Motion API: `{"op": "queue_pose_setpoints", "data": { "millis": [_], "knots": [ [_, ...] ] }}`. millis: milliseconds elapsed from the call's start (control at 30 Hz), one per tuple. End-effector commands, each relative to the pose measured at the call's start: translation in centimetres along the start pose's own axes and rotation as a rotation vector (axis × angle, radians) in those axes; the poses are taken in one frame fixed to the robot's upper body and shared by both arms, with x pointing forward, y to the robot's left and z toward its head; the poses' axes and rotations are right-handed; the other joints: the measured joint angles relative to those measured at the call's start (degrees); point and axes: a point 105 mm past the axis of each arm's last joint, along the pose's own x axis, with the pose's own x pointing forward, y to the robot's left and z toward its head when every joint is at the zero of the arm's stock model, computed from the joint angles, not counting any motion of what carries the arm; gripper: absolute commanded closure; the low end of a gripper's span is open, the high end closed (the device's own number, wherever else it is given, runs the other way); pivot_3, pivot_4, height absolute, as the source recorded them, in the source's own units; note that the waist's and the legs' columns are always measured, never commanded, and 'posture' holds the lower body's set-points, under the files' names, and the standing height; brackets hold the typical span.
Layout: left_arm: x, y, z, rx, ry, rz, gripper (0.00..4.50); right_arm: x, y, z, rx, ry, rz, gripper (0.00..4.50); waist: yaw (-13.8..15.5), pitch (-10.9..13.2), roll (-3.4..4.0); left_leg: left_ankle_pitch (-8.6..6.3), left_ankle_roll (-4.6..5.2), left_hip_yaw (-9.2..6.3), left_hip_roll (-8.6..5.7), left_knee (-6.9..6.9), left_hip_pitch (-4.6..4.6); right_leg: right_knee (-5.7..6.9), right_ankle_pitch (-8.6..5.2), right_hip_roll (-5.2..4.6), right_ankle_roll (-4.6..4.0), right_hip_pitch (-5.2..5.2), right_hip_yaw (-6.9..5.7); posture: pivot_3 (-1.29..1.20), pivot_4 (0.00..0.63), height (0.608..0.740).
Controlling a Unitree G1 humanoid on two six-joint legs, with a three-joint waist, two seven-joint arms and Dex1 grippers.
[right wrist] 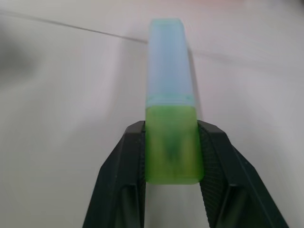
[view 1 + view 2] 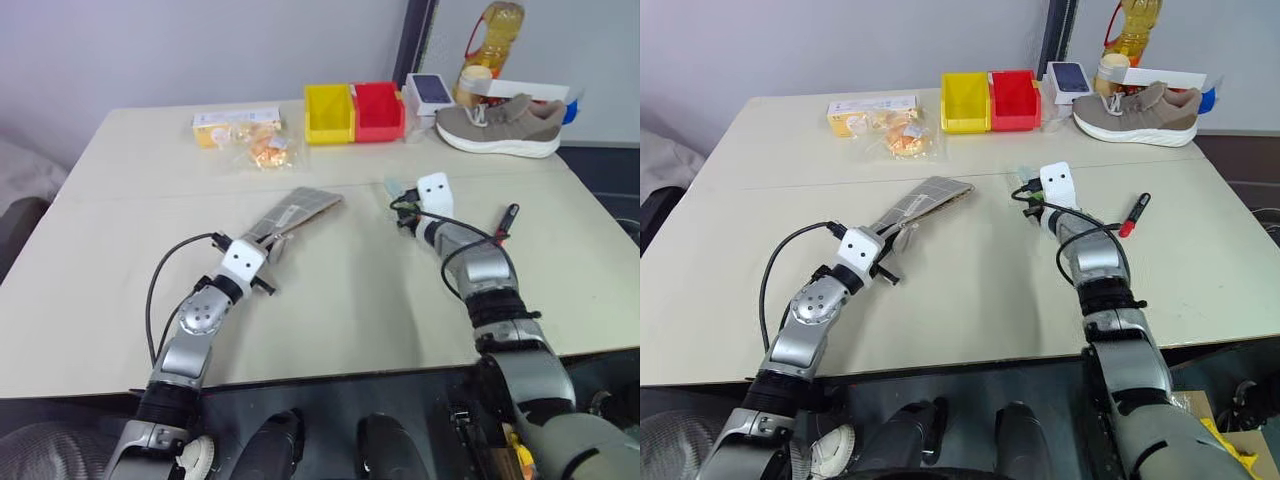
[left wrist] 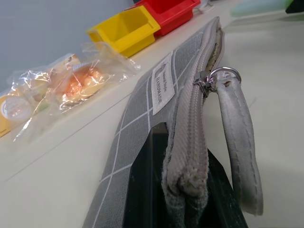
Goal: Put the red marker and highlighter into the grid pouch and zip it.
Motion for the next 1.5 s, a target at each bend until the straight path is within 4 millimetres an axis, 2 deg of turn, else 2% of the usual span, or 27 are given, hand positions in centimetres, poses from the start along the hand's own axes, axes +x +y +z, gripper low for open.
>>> {"op": "queue_pose_setpoints", "data": {
  "millis": [33, 167, 267, 500, 933, 1100, 1267, 1400, 1500],
  "knots": [
    [0.5, 0.2, 1.8, -0.018, -0.071, -0.024, 4.50, -3.0, 1.1, 3.8, -0.117, -0.156, 0.155, 3.59, -0.08, 0.00, 0.00, 0.00, 0.00, 0.00, 0.00, 0.02, -0.02, -0.01, 0.00, -0.01, 0.00, 0.00, 0.00, 0.00, 0.150, 0.740],
    [1.0, 0.2, 2.1, -0.053, -0.094, -0.049, 4.50, -6.9, 2.8, 4.5, -0.118, -0.195, 0.336, 3.59, -0.16, 0.00, 0.00, -0.01, 0.01, -0.02, 0.04, 0.06, -0.04, -0.01, 0.00, -0.01, 0.01, 0.00, -0.03, 0.00, 0.150, 0.740],
    [1.3, -0.2, 2.5, -0.063, -0.112, -0.078, 4.50, -7.9, 3.7, 4.5, -0.100, -0.185, 0.385, 3.59, -0.28, 0.00, -0.01, -0.01, 0.02, -0.02, 0.06, 0.08, -0.04, -0.01, 0.00, -0.04, 0.01, 0.01, -0.03, 0.00, 0.150, 0.740],
    [1.8, -0.9, 3.0, -0.073, -0.137, -0.110, 4.50, -7.9, 4.3, 4.1, -0.083, -0.154, 0.387, 3.59, 0.02, 0.01, -0.02, -0.01, 0.02, -0.02, 0.05, 0.11, -0.06, -0.04, 0.00, -0.05, 0.01, 0.03, -0.04, 0.00, 0.150, 0.740],
    [1.3, -1.8, 3.3, -0.036, -0.162, -0.155, 4.50, -7.5, 5.3, 3.5, -0.121, -0.104, 0.440, 3.59, -0.01, 0.01, -0.02, -0.01, 0.02, -0.02, 0.05, 0.11, -0.06, -0.04, 0.00, -0.06, 0.01, 0.02, -0.04, 0.00, 0.150, 0.740],
    [0.6, -3.1, 3.5, 0.018, -0.172, -0.258, 4.50, -8.1, 6.4, 3.8, -0.244, -0.092, 0.521, 3.59, 0.01, 0.01, -0.02, -0.01, 0.02, -0.01, 0.04, 0.11, -0.06, -0.05, 0.00, -0.05, 0.02, 0.02, -0.04, 0.00, 0.150, 0.740],
    [-0.6, -5.4, 3.8, 0.068, -0.197, -0.427, 4.50, -9.1, 8.1, 4.1, -0.399, -0.083, 0.626, 3.59, 0.00, 0.01, -0.02, -0.01, 0.02, -0.01, 0.05, 0.11, -0.08, -0.07, 0.00, -0.09, 0.01, 0.01, -0.04, 0.00, 0.150, 0.740],
    [-1.0, -6.2, 4.3, 0.084, -0.218, -0.506, 4.50, -9.6, 9.4, 3.7, -0.556, -0.066, 0.700, 3.59, 0.00, 0.01, -0.02, -0.02, 0.03, -0.02, 0.06, 0.10, -0.08, -0.09, 0.00, -0.09, 0.02, 0.02, -0.06, 0.00, 0.150, 0.740],
    [-1.1, -6.6, 4.5, 0.094, -0.226, -0.546, 4.50, -9.6, 9.9, 3.9, -0.574, -0.078, 0.712, 3.59, 0.00, 0.01, -0.02, -0.02, 0.02, -0.02, 0.06, 0.10, -0.10, -0.10, 0.00, -0.10, 0.02, 0.01, -0.06, 0.00, 0.150, 0.740]
  ]
}}
